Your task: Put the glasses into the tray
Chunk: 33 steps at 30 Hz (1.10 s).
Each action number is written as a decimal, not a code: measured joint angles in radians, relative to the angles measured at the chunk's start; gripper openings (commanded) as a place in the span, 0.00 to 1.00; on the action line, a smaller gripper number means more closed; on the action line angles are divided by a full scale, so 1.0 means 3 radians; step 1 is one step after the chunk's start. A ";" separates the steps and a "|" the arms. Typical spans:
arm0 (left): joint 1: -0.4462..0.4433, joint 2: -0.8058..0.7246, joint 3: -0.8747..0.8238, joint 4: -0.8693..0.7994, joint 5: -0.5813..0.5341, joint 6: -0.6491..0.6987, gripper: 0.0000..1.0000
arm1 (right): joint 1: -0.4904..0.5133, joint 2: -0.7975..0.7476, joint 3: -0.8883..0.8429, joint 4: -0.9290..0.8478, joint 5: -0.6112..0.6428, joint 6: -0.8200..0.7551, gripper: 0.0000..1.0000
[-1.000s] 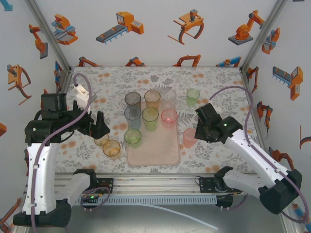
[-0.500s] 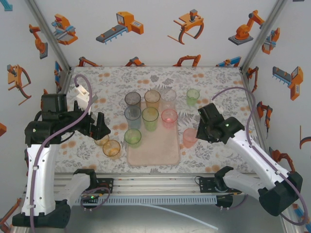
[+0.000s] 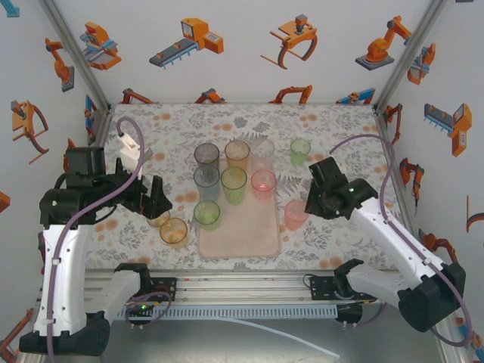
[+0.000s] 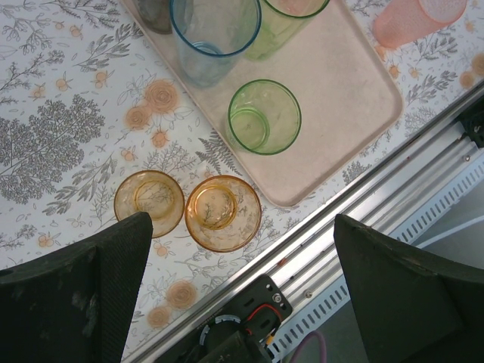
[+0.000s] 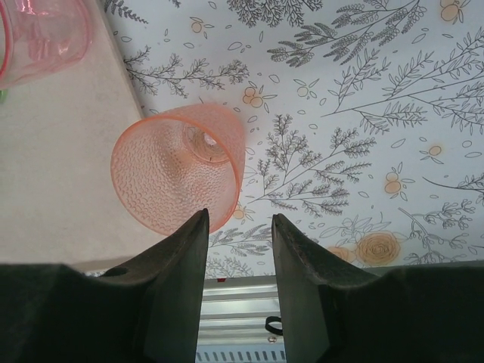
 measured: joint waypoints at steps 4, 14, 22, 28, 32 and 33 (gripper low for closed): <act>0.0000 -0.0006 0.0000 0.0000 0.0000 0.0000 0.97 | -0.0022 0.0058 -0.0001 0.0056 -0.0043 -0.0025 0.39; 0.0000 -0.0036 -0.0003 0.0000 0.0001 0.0000 0.97 | -0.0046 0.0256 -0.0056 0.0159 -0.0118 -0.0056 0.38; 0.0000 -0.0036 -0.0019 0.0000 0.0001 0.0000 0.97 | -0.0052 0.0367 -0.0140 0.0244 -0.0155 -0.0086 0.36; 0.0000 -0.0036 -0.0023 0.0000 0.0004 -0.0001 0.97 | -0.0052 0.0439 -0.0170 0.0322 -0.0178 -0.0097 0.32; 0.0000 -0.0038 -0.0032 0.0000 0.0005 -0.0001 0.97 | -0.0056 0.0451 -0.0189 0.0361 -0.0179 -0.0099 0.28; 0.0000 -0.0038 -0.0033 0.0000 0.0005 0.0000 0.97 | -0.0056 0.0455 -0.0195 0.0369 -0.0179 -0.0099 0.28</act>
